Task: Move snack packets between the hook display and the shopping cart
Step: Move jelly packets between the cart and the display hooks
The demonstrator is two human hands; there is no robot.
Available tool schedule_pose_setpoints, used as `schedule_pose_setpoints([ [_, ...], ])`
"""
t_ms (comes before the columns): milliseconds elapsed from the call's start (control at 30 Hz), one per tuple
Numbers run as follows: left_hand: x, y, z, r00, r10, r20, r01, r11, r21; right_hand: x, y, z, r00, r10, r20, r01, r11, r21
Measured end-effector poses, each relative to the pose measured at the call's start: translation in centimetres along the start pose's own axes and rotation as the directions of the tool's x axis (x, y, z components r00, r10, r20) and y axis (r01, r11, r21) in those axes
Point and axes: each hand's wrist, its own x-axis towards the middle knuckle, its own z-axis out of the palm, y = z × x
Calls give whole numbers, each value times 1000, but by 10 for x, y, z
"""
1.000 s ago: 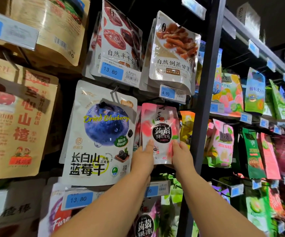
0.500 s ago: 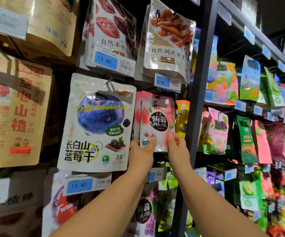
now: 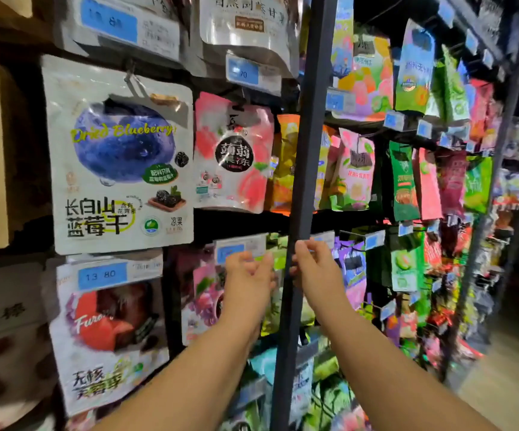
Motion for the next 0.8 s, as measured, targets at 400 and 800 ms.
schedule_pose_setpoints([
  [400,-195,-227,29,674,-519,526,138,787,601,-197,187,-178,839,530,-125,-543,792,-281],
  [800,-315,-301,23,318,-706,633,-340,538,771,-386,264,-302,490,816,-307,-837,341,-429],
])
